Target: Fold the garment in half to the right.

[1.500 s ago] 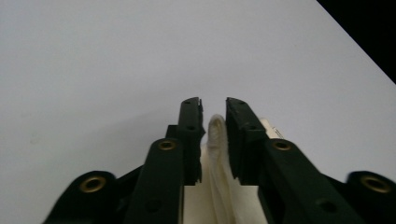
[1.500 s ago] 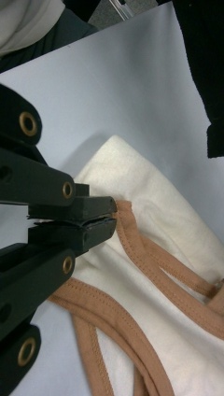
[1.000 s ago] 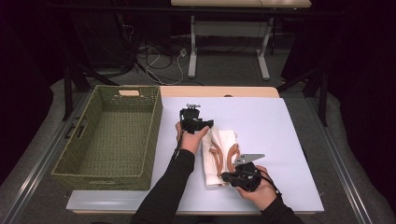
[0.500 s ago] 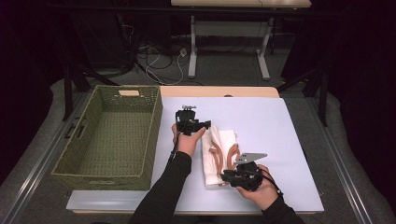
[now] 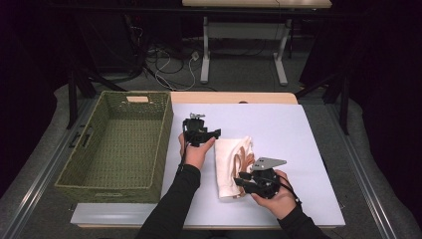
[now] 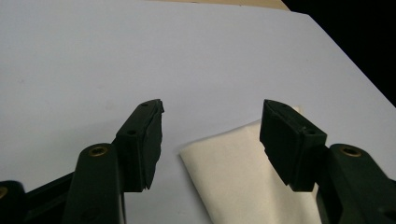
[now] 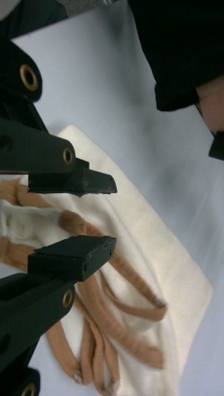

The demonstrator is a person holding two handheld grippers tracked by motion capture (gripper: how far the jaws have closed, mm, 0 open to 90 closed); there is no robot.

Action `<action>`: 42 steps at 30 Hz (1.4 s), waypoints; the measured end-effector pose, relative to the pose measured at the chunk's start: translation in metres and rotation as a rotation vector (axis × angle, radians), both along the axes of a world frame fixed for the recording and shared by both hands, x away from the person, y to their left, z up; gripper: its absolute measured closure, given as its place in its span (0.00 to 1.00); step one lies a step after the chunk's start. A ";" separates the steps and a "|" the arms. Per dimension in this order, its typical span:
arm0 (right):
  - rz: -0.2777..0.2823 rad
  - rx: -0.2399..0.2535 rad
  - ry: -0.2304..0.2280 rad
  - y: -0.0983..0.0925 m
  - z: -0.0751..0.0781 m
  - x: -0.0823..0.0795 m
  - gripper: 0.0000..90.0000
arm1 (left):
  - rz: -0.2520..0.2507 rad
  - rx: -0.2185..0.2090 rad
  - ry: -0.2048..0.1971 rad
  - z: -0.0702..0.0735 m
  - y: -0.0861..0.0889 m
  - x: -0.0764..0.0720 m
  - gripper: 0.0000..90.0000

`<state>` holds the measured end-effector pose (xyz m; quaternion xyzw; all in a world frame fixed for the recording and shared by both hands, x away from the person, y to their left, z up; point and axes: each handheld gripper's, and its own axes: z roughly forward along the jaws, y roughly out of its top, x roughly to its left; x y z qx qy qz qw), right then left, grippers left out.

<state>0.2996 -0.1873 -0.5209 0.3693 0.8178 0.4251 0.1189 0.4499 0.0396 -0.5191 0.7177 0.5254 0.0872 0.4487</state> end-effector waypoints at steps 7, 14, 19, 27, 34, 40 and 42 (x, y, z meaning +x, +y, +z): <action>-0.049 -0.029 -0.042 0.003 0.002 0.015 0.70 | -0.017 -0.003 -0.017 -0.001 0.000 -0.003 0.44; -0.116 -0.048 -0.062 0.004 -0.001 0.040 0.64 | -0.024 -0.004 -0.020 0.000 0.000 -0.006 0.43; -0.157 -0.051 -0.058 0.007 -0.006 0.057 0.64 | -0.020 -0.015 -0.017 -0.003 0.002 -0.006 0.38; -0.199 -0.040 -0.029 0.013 -0.015 0.073 0.67 | -0.015 -0.002 -0.023 -0.005 0.003 -0.008 0.35; -0.207 -0.042 0.008 0.008 -0.018 0.075 0.90 | -0.020 -0.010 -0.025 -0.006 0.002 -0.008 0.35; -0.198 -0.049 0.037 0.003 -0.019 0.077 0.98 | -0.020 -0.021 -0.032 -0.006 0.002 -0.009 0.35; -0.204 -0.048 0.038 0.001 -0.017 0.076 0.98 | -0.021 -0.018 -0.035 -0.006 0.001 -0.009 0.35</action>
